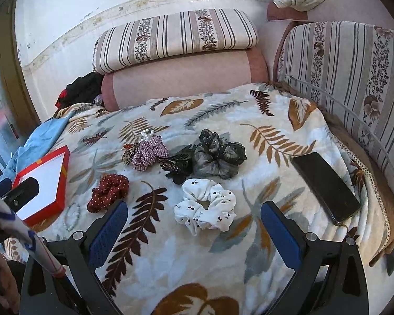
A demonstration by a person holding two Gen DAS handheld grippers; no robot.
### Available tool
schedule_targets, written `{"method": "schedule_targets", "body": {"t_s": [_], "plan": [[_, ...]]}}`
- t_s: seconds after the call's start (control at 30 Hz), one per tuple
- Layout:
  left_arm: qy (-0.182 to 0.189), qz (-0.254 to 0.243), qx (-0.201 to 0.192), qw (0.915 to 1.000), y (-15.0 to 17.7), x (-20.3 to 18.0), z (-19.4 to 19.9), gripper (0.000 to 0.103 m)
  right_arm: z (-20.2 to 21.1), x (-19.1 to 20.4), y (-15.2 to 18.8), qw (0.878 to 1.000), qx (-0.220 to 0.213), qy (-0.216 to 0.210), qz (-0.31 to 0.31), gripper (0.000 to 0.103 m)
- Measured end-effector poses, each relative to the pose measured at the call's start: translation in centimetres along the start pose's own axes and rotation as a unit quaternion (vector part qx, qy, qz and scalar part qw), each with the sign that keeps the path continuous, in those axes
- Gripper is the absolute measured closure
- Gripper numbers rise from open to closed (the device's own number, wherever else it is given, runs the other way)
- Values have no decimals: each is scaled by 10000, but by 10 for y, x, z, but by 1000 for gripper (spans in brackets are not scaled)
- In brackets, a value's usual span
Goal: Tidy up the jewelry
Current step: 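Grasp the red polka-dot scrunchie with left tool while right tool grasps white cherry-print scrunchie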
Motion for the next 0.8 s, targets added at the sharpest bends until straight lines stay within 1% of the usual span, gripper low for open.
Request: {"method": "schedule_targets", "body": {"t_s": [0.17,0.33,0.53,0.8], "plan": [[-138,-210,71,9997,0,-7,-1,0,0,1,1,10000,3,-3,-3,0],[-138,-284,131,9994,1,-11,-3,0,-1,1,0,10000,36,-18,-23,0],[-151,-332,216,9991,4,-13,-10,0,-8,0,2,10000,68,-38,-13,0],[-76,-260,410,9988,9,-13,-28,0,-21,-7,4,9998,185,-34,-73,0]]}}
Point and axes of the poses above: each gripper's, at about its wrist camera, not at the fingertips, and z roughly against the way its jaws point, x to its left, y to its underside, the point moved 5 cm from there along -z, roughly the way its jaws point, and after that the axes turned 4 degrees about -y, right-handed, at the moved point
